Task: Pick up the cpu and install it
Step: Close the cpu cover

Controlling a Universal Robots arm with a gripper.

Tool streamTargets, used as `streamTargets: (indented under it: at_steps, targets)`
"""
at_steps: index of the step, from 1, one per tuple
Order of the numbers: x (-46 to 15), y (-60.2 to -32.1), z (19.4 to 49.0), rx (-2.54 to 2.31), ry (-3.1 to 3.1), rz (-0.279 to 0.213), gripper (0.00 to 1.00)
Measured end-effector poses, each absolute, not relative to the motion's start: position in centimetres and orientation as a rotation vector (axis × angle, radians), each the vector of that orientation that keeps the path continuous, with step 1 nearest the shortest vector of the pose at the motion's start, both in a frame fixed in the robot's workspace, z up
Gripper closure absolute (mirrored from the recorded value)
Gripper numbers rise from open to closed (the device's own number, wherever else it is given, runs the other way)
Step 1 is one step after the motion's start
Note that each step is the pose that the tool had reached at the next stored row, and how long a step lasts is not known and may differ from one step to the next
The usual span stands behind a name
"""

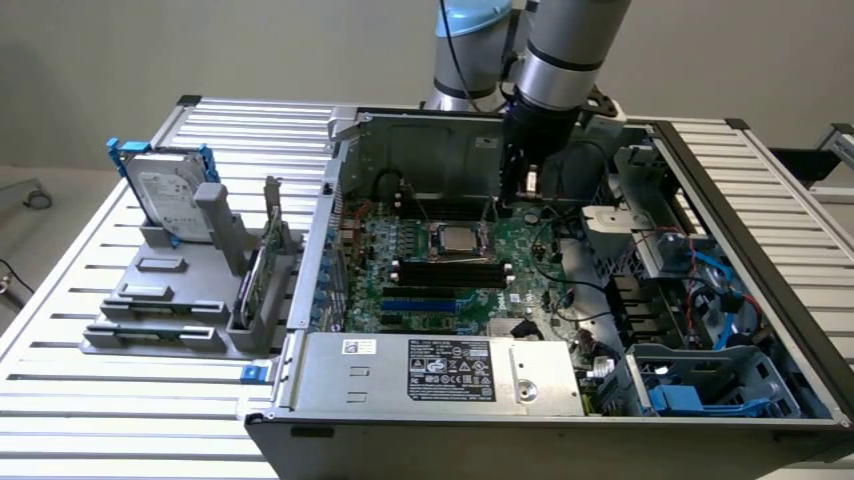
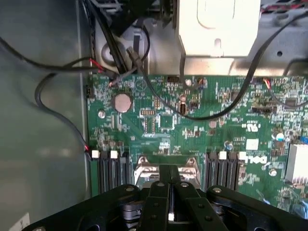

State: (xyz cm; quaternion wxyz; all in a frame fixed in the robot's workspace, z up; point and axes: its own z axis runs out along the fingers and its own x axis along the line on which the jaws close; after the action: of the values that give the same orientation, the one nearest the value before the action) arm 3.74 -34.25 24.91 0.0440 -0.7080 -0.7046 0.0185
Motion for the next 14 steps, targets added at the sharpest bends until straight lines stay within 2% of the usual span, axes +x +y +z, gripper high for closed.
streamTargets:
  at_steps: [14]
  targets:
    - [1.4,-34.3,24.5,-2.118,-2.104,0.152,0.89]
